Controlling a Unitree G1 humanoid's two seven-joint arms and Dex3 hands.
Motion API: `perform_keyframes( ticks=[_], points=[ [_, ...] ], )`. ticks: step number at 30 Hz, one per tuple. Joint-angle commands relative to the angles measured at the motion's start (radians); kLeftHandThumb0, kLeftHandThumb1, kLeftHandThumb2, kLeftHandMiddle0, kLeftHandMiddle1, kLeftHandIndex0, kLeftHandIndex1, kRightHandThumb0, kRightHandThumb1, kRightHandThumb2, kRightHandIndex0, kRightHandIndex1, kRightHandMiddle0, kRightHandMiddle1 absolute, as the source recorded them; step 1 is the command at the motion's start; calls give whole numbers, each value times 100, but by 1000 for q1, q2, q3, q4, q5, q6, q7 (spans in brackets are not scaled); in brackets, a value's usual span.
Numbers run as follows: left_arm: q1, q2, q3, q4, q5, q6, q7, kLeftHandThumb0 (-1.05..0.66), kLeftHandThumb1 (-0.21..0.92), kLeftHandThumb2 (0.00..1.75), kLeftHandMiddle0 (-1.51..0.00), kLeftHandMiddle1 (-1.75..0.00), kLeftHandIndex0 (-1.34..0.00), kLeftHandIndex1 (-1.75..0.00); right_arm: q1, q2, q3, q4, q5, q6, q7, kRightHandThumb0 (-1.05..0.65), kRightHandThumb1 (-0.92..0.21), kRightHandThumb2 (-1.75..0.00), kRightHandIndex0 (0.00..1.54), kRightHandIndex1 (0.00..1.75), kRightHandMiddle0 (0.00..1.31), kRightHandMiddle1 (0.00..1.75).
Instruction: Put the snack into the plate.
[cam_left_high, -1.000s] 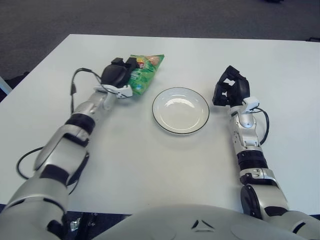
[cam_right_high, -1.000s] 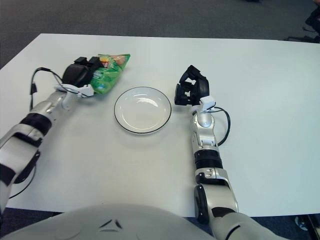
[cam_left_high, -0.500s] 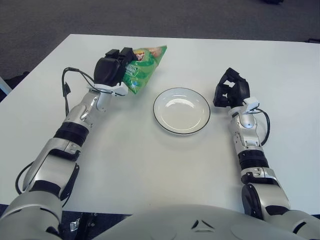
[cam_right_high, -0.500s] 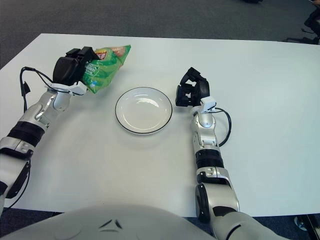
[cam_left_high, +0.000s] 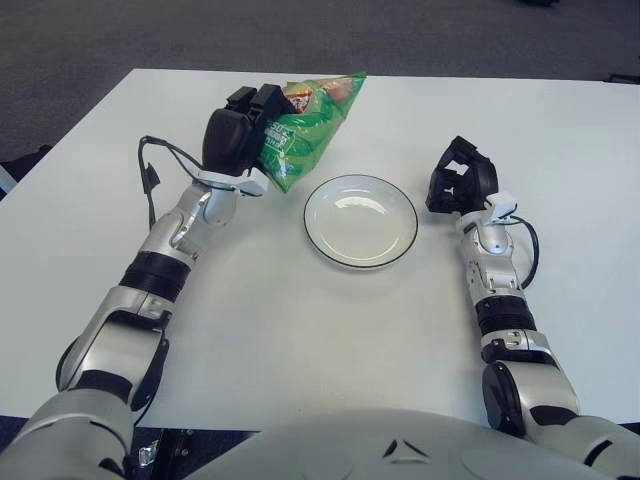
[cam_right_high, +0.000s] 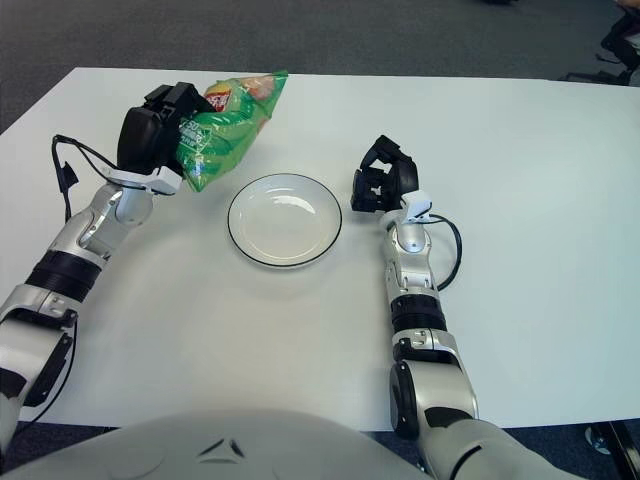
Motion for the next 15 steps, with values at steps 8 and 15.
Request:
perform_keyframes(
  ticks=[8,15],
  points=[
    [20,-17,40,-93,-8,-51,-49,0,0,166,-87,-167,-62,-175,98,12,-8,61,10,26,1,-54,-16,-150,133,175,74,175],
    [23,-18,38,-131,34,-76,-57,0,1,165,-87,-167,-61,-175,98,10,-8,62,5,26,-3,-54,-17,-150,132,175,74,175]
  ],
)
